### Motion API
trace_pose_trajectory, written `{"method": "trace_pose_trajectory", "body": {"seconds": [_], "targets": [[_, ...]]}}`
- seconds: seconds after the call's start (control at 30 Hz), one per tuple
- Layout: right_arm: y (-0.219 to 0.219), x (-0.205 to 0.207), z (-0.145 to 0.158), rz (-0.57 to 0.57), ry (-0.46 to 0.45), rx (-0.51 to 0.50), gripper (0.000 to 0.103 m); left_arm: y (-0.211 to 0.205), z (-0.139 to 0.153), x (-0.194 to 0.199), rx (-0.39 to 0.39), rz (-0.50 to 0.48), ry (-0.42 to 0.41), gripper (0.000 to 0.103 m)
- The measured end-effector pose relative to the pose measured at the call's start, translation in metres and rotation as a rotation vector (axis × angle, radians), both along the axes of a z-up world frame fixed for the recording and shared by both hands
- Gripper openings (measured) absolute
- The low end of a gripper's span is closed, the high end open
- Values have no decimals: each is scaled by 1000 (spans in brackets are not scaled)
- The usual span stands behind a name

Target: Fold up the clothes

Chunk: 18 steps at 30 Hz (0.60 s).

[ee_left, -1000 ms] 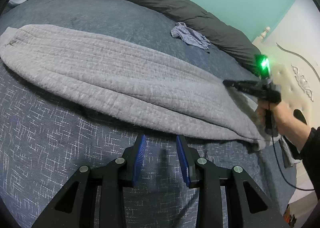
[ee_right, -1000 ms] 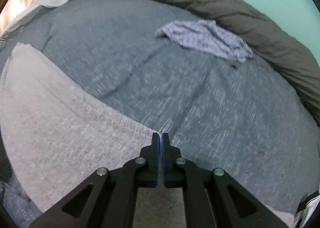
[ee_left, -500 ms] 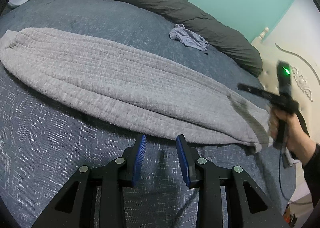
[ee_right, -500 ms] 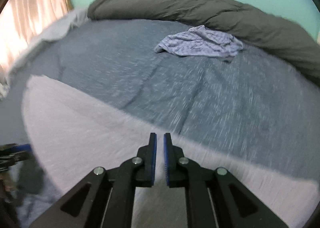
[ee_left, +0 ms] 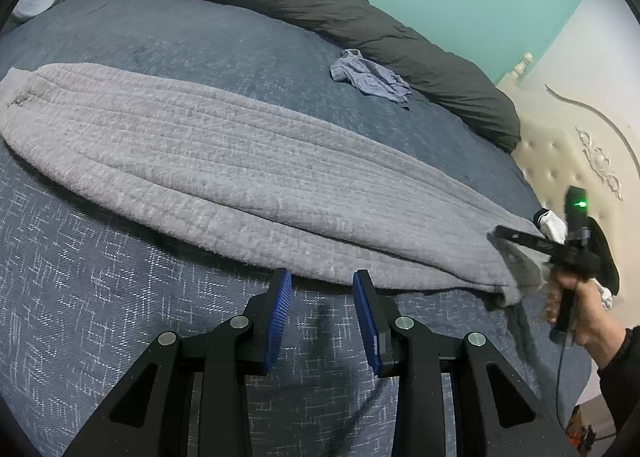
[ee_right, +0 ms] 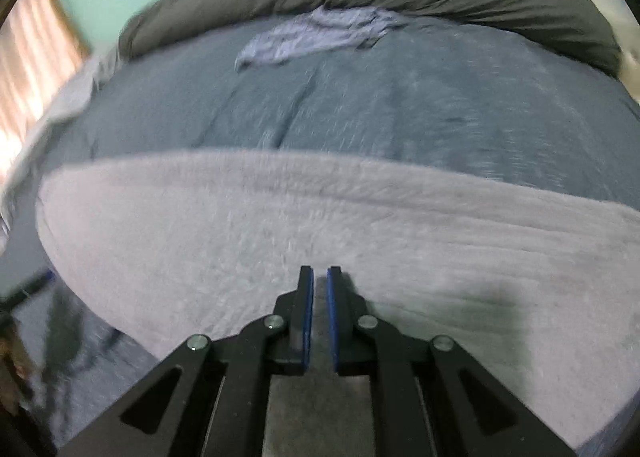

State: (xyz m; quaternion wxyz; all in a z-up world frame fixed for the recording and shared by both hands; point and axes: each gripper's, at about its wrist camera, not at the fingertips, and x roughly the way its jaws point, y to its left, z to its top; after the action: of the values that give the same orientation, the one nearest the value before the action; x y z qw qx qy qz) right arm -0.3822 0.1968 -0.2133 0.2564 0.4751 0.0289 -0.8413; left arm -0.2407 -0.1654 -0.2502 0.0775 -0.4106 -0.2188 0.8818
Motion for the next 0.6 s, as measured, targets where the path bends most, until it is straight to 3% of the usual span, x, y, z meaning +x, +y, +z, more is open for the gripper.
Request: {"method": "trace_pose_trajectory", "body": {"seconds": [0.07, 0.13, 0.17, 0.27, 0.33, 0.6], "targets": [[9, 16, 10, 14, -9, -23, 11, 1, -1, 0, 6, -4, 0, 35], [16, 37, 13, 24, -28, -30, 38, 2, 0, 0, 9, -9, 2, 35], [17, 46, 14, 29, -34, -33, 42, 3, 0, 0, 10, -12, 3, 35], [17, 77, 14, 39, -15, 7, 43, 5, 3, 2, 16, -16, 9, 36], [10, 97, 6, 9, 18, 96, 46, 5, 4, 3, 19, -16, 15, 36], [-25, 135, -28, -107, -21, 236, 48, 6, 12, 7, 36, -20, 42, 36]]}}
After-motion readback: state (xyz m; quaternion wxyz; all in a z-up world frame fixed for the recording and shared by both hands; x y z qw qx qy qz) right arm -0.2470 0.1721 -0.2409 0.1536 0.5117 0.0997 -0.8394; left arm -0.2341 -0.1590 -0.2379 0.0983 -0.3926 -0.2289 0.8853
